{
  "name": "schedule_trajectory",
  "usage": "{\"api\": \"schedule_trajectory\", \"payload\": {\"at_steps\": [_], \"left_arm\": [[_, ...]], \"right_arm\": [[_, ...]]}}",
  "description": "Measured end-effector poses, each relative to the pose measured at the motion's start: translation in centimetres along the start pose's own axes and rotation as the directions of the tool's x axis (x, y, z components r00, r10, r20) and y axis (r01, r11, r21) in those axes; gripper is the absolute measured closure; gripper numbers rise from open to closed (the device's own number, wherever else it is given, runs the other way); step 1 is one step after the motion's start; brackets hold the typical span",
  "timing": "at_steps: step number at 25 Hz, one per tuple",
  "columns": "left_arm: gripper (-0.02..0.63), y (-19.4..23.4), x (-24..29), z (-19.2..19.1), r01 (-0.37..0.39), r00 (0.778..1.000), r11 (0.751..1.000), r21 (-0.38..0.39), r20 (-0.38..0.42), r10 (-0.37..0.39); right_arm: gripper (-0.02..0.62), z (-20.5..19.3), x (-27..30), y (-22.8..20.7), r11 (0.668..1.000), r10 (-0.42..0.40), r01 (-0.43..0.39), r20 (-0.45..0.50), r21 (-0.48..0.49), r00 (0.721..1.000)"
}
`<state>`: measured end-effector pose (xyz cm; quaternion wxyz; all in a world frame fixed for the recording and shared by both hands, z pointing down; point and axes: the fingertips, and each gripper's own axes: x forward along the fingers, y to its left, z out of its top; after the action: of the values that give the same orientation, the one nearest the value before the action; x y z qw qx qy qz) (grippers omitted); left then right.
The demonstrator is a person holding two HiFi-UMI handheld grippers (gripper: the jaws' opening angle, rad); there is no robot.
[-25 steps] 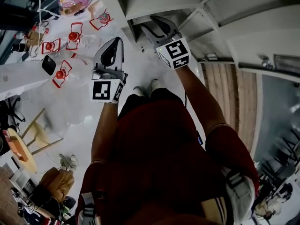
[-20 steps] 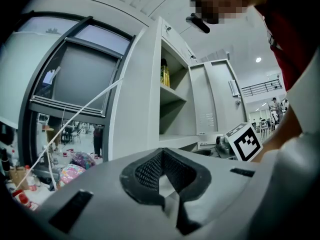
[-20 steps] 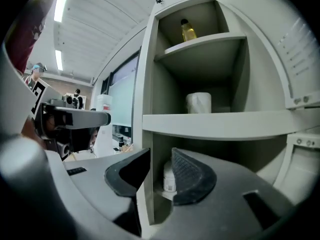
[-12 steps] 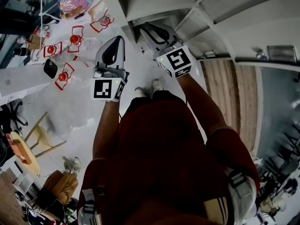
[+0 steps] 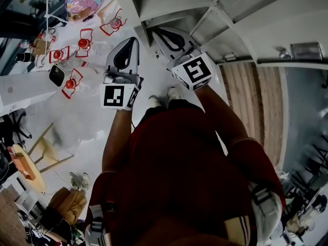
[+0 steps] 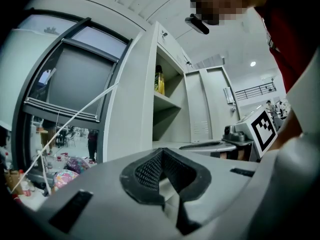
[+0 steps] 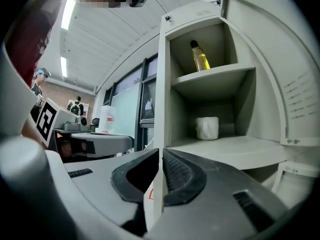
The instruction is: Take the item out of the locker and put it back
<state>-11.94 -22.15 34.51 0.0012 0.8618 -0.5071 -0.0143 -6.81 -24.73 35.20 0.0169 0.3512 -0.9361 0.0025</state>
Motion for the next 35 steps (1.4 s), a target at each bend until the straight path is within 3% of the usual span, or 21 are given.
{"api": "schedule_trajectory", "payload": {"at_steps": [19,35], "left_arm": [[0.600,-2.6,-2.5,4.9,0.033,0.998,0.999,0.018,0.051,-0.033],[0.600,-4.2,-3.4,6.0,0.036,0.997,0.999,0.026,0.070,-0.038]], "right_arm": [[0.598,5.6,-3.4,3.0,1.000,0.006,-0.005,0.102,-0.013,0.995],[0.598,6.1,-5.6,3.7,1.000,-0.005,0.008,0.111,-0.019,0.994]]}}
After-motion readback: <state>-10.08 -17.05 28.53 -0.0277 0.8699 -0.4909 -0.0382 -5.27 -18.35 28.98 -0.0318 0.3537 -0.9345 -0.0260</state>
